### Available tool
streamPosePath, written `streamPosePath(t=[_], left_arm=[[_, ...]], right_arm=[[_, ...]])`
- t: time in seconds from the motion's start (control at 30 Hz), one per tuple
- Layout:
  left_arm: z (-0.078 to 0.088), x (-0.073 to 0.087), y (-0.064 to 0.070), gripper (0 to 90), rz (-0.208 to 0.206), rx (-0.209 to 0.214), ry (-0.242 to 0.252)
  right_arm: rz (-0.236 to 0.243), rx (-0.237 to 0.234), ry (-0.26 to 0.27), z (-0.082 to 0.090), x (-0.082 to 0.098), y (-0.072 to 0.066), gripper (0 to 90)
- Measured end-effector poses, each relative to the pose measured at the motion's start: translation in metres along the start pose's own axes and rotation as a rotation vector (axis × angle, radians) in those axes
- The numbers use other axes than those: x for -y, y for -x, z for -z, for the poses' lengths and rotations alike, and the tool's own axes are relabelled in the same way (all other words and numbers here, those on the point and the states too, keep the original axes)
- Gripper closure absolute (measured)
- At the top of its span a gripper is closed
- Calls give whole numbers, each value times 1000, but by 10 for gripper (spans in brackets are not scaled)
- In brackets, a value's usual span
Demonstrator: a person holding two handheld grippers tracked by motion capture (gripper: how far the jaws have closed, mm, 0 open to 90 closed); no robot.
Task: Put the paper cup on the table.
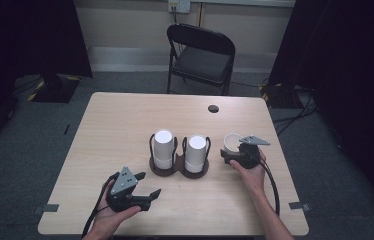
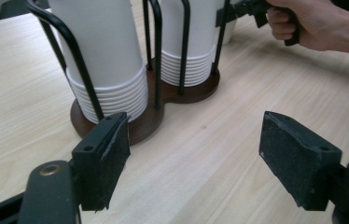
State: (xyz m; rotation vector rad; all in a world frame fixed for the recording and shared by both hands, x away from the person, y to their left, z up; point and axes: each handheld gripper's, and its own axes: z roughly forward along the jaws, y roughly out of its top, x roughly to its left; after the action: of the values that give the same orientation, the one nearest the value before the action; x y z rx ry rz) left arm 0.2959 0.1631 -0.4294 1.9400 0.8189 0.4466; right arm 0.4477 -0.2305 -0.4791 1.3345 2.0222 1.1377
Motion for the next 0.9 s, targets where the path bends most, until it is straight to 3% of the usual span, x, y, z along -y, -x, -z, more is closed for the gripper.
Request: streamPosePath(t=[0.1,0.43,0.57,0.73,0.9], left_arm=[[0,0,-1,232,7,2,0],[-2,1,0,232,16,6,-11],[-3,1,0,230,16,7,-10],[-2,1,-3,224,9,2,-11],[-2,1,-6,216,33,3,-17]], right_arm=[[-22,-2,8,2,-1,0,143],[29,39,-45,17,3,-8,141],[-11,22,-65,24,7,-5,142],[-23,9,-40,40,6,-5,140],[-27,-12,-9,61,8,-7,144]])
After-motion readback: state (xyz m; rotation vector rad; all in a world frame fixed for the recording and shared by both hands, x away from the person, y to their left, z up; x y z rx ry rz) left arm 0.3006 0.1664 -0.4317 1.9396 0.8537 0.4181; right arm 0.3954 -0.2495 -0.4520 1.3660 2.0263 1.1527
